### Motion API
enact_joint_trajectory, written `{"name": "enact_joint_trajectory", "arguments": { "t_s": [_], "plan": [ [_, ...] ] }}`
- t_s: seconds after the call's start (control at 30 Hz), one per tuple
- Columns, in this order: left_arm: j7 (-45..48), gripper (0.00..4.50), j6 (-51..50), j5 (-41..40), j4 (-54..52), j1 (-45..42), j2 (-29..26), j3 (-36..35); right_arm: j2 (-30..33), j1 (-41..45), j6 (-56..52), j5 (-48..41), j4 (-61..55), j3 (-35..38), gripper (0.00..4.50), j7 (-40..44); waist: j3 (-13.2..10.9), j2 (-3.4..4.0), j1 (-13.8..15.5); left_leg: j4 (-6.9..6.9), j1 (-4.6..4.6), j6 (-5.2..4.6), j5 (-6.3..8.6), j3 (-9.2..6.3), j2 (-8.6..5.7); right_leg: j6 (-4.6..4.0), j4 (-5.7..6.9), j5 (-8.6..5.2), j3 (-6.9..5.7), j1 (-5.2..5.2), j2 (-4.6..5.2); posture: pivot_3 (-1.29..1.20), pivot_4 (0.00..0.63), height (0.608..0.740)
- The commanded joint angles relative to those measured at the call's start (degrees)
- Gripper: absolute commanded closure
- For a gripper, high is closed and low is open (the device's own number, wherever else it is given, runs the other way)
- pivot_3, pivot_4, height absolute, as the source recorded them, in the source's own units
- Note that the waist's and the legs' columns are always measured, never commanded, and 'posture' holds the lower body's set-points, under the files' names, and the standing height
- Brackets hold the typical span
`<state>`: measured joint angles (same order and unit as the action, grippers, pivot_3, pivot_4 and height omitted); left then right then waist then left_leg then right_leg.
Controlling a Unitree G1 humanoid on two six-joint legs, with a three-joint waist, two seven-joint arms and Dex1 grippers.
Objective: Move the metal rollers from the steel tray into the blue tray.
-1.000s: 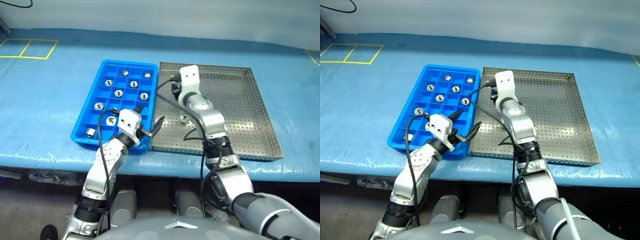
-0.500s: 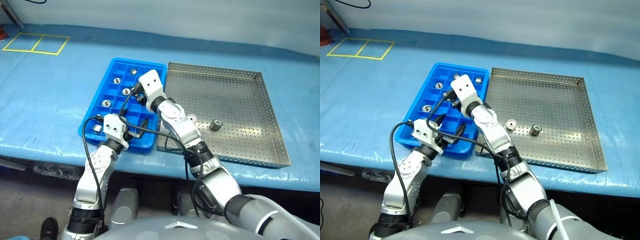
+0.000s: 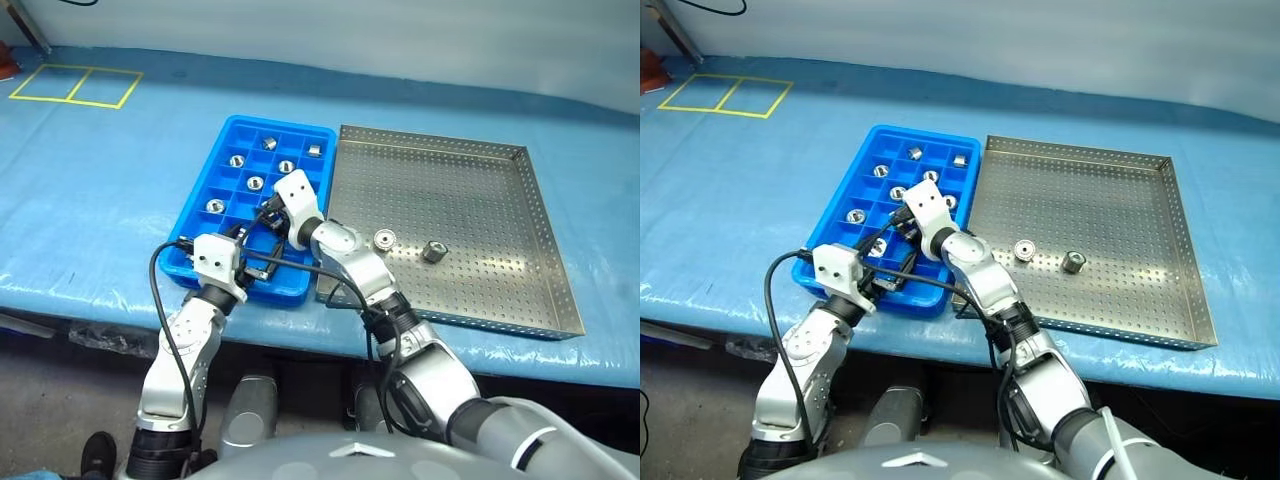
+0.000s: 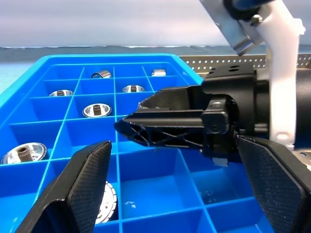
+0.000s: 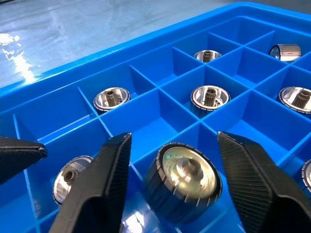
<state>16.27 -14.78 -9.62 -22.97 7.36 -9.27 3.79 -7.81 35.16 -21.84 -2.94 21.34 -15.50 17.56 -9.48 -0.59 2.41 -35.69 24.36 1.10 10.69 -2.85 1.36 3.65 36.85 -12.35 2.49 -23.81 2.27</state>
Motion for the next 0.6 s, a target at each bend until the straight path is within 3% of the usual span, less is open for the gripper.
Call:
{"name": "enact_joint_trajectory", "arguments": {
  "t_s": [0.03, 0.2, 0.33, 0.6],
  "plan": [
    [0.1, 0.00, -0.5, -0.4, -3.2, -0.7, -0.2, 0.5, -1.1, -0.6, 0.2, 1.4, -3.0, 0.8, 0.33, -3.6, 0.0, 0.00, 0.0, 0.00, 0.00, 0.00, 0.00, 0.00, 0.00, 0.00, 0.00, 0.00, 0.00, 0.00, 0.00, 0.22, 0.150, 0.740],
    [0.3, 0.00, -1.1, -0.3, -3.0, -1.6, -0.3, 1.3, 1.2, -1.8, -2.1, 2.6, -10.5, 3.5, 0.33, -8.1, 0.0, 0.00, 0.0, -0.01, 0.06, 0.01, 0.00, 0.00, 0.00, 0.00, -0.02, 0.00, 0.00, -0.04, 0.01, 0.19, 0.150, 0.740],
    [0.7, 0.00, -1.5, -0.4, -2.2, -2.8, -0.3, 1.7, 4.5, -4.8, -3.2, 4.9, -20.0, 9.9, 0.33, -15.8, 0.0, 0.00, 0.1, 0.00, 0.12, 0.01, 0.00, -0.01, -0.01, 0.00, -0.04, 0.00, -0.01, -0.09, 0.01, 0.16, 0.150, 0.740],
    [2.6, 0.00, -2.5, -0.8, -0.5, -5.2, -0.6, 2.7, 10.0, -16.7, -11.0, 5.9, -34.8, 19.7, 0.33, -21.6, 0.0, 0.00, -0.7, 0.02, 0.14, 0.01, 0.00, 0.02, -0.01, -0.02, -0.06, -0.02, 0.01, -0.10, 0.02, 0.10, 0.150, 0.740]
  ]
}}
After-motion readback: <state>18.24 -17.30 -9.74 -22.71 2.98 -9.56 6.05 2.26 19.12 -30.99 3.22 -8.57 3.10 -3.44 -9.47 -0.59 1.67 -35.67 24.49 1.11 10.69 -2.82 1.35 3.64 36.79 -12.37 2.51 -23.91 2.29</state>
